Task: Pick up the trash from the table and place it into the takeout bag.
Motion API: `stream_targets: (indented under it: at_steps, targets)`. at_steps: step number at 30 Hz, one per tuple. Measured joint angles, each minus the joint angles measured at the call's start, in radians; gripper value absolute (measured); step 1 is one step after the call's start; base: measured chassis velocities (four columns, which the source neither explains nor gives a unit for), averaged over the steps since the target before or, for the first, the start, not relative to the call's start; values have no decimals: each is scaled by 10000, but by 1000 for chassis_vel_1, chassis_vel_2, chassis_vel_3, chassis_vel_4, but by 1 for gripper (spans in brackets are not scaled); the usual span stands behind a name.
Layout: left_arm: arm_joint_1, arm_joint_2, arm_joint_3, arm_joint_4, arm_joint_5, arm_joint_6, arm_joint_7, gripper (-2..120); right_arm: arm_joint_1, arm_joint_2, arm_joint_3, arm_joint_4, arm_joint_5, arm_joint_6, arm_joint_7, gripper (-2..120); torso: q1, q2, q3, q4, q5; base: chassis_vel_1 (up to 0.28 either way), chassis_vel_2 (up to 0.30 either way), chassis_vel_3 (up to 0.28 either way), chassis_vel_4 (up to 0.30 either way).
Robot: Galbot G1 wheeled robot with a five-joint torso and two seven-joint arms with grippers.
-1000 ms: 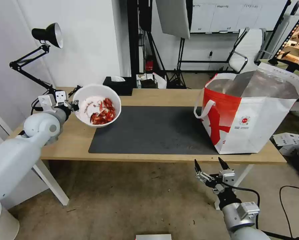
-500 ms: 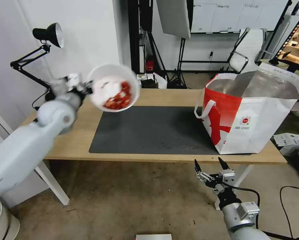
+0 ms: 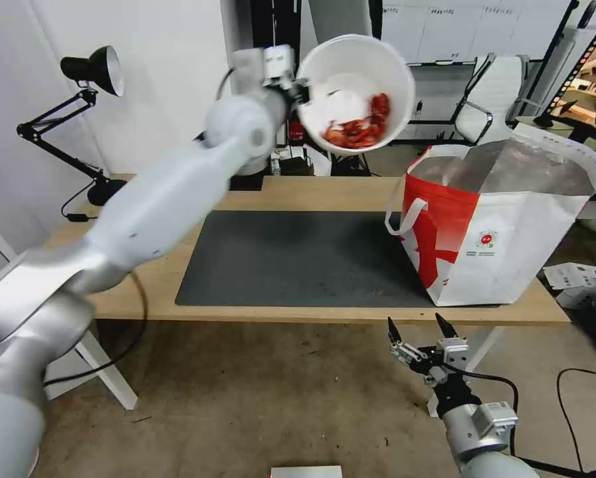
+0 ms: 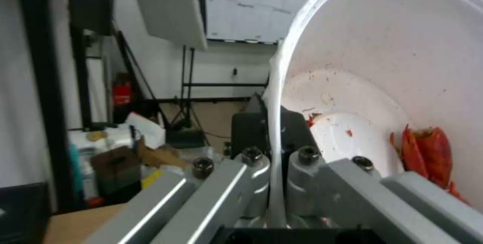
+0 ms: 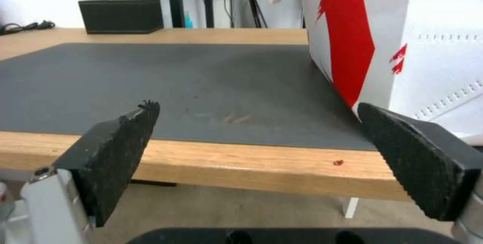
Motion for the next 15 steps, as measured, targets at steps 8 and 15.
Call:
stream_targets:
  at_steps: [8,15]
  targets:
    - [-159,-1237,311,664,797,4,75,0,0,0,0,0,0,0,0,100,0,0,0,3,-2,0,0,0,0]
    - [-230,-2143,602,1194,1546,-328,439,0,0,0,0,0,0,0,0,100,0,0,-1,0,0,0,0,0,0]
